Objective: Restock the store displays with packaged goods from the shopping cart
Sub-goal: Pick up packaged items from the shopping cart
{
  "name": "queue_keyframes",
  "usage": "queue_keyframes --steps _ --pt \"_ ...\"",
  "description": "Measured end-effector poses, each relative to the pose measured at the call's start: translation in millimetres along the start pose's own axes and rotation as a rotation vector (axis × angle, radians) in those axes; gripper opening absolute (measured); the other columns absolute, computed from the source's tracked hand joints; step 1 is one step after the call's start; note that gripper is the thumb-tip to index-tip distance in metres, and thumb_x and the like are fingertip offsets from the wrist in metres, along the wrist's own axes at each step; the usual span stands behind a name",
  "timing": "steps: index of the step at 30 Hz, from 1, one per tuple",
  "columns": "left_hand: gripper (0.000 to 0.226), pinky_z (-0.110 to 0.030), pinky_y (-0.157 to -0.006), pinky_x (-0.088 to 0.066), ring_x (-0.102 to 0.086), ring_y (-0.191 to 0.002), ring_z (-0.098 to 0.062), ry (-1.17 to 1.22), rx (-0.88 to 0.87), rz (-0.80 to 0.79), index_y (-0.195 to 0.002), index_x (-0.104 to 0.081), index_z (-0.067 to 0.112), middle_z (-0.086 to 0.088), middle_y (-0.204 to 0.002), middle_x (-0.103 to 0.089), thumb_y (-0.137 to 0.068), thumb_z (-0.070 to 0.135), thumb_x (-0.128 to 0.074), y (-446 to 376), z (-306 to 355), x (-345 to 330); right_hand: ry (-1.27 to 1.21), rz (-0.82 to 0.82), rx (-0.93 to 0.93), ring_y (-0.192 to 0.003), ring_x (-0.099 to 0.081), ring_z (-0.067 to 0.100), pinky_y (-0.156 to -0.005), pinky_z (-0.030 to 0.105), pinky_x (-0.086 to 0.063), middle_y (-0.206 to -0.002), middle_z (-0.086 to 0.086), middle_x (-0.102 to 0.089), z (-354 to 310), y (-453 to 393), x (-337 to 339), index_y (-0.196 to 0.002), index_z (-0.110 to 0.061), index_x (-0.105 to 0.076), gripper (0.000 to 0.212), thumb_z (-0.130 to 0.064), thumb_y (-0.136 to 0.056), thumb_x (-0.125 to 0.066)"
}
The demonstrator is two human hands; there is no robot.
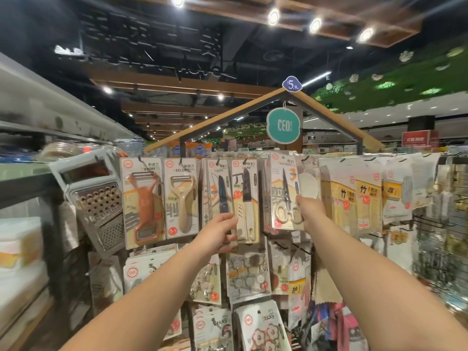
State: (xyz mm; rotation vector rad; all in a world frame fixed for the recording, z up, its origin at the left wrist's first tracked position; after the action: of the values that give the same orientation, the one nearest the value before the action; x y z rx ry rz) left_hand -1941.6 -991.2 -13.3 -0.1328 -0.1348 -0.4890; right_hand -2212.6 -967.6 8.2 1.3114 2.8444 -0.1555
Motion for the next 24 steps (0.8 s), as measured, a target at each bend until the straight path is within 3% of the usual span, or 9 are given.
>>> queue_keyframes --steps 5,9,12,16,18,19,20,22,24 --pt "0.043 -0.03 -0.083 -0.053 -0.065 -0.102 -0.017 -0.037 0.029 0.03 -0.142 -0.045 0.024 0.002 -0.126 -0.059 -0.101 0.034 -0.052 -0.8 -7.4 0.0 0.027 -0.012 -0.011 -0.085 -0.052 0.023 -0.071 0.034 -0.04 -0.097 0.012 -0.062 1.0 -1.9 -2.1 -0.104 0.002 -0.06 0.024 -0.02 -0.096 -0.052" --pt "0.042 -0.032 -0.088 -0.053 -0.064 -0.106 -0.016 -0.045 0.046 0.011 -0.14 -0.046 0.025 0.002 -0.13 -0.058 -0.1 0.037 -0.052 -1.5 -11.3 -10.0 0.077 -0.017 -0.005 -0.086 -0.053 0.024 -0.053 0.026 -0.038 -0.095 0.01 -0.057 -5.3 -1.2 -2.5 -0.097 -0.002 -0.055 0.015 -0.017 -0.098 -0.051" --pt "0.04 -0.036 -0.095 -0.051 -0.064 -0.109 -0.017 -0.037 0.054 0.001 -0.138 -0.046 0.027 0.002 -0.13 -0.059 -0.1 0.037 -0.053 -2.1 -13.3 -16.5 0.098 0.008 -0.002 -0.086 -0.054 0.026 -0.063 0.029 -0.042 -0.099 0.012 -0.059 -5.5 -3.2 1.9 -0.104 0.0 -0.056 0.02 -0.019 -0.097 -0.054" --pt "0.04 -0.039 -0.099 -0.051 -0.063 -0.111 -0.018 -0.029 0.042 -0.02 -0.138 -0.046 0.026 0.003 -0.127 -0.059 -0.1 0.037 -0.052 -1.9 -13.1 -18.4 0.161 -0.03 0.049 -0.072 -0.05 0.028 -0.067 0.034 -0.041 -0.086 0.019 -0.055 3.3 1.9 1.2 -0.079 0.001 -0.055 0.027 -0.02 -0.096 -0.05" --pt "0.039 -0.039 -0.098 -0.052 -0.064 -0.11 -0.018 -0.05 0.036 -0.035 -0.138 -0.046 0.027 0.004 -0.126 -0.06 -0.101 0.037 -0.051 0.0 -14.9 -18.0 0.163 -0.051 0.085 -0.069 -0.054 0.034 -0.068 0.036 -0.045 -0.079 0.025 -0.054 12.2 9.8 4.8 -0.084 0.004 -0.059 0.033 -0.024 -0.098 -0.049" --pt "0.039 -0.037 -0.096 -0.053 -0.065 -0.109 -0.017 -0.061 0.03 -0.042 -0.138 -0.046 0.028 0.005 -0.125 -0.061 -0.101 0.038 -0.051 1.3 -15.4 -17.9 0.153 -0.071 0.098 -0.068 -0.054 0.03 -0.066 0.035 -0.044 -0.077 0.018 -0.055 17.1 15.3 6.6 -0.089 -0.001 -0.062 0.031 -0.027 -0.1 -0.049" --pt "0.038 -0.036 -0.093 -0.054 -0.065 -0.107 -0.016 -0.061 0.029 -0.051 -0.137 -0.046 0.028 0.006 -0.123 -0.062 -0.101 0.038 -0.051 4.0 -16.6 -18.5 0.15 -0.082 0.1 -0.073 -0.055 0.025 -0.069 0.034 -0.044 -0.082 0.01 -0.058 24.6 20.8 9.9 -0.099 -0.007 -0.063 0.027 -0.03 -0.101 -0.048" --pt "0.035 -0.034 -0.089 -0.054 -0.066 -0.105 -0.016 -0.028 0.029 -0.059 -0.135 -0.048 0.026 0.005 -0.12 -0.064 -0.101 0.036 -0.05 10.1 -18.7 -18.7 0.154 -0.051 0.062 -0.101 -0.059 0.029 -0.087 0.037 -0.045 -0.109 0.011 -0.063 42.7 32.9 20.7 -0.121 -0.008 -0.061 0.034 -0.033 -0.102 -0.05" --pt "0.031 -0.036 -0.091 -0.054 -0.066 -0.105 -0.018 0.035 0.016 -0.045 -0.131 -0.05 0.023 0.001 -0.119 -0.066 -0.102 0.034 -0.05 16.5 -19.8 -19.1 0.166 -0.027 -0.007 -0.106 -0.058 0.033 -0.093 0.039 -0.044 -0.123 0.017 -0.063 67.4 49.7 35.4 -0.123 -0.002 -0.06 0.04 -0.035 -0.1 -0.054"
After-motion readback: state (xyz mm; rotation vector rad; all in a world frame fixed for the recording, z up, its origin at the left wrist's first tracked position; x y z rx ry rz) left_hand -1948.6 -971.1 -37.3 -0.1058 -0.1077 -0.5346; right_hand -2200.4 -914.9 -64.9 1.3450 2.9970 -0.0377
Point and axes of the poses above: each hand's wrist, its own y-axis away from the middle knuckle, its own x-axis out of the back of the hand, z = x × y, the point moved 7 cm from there along -y, towards the middle knuckle
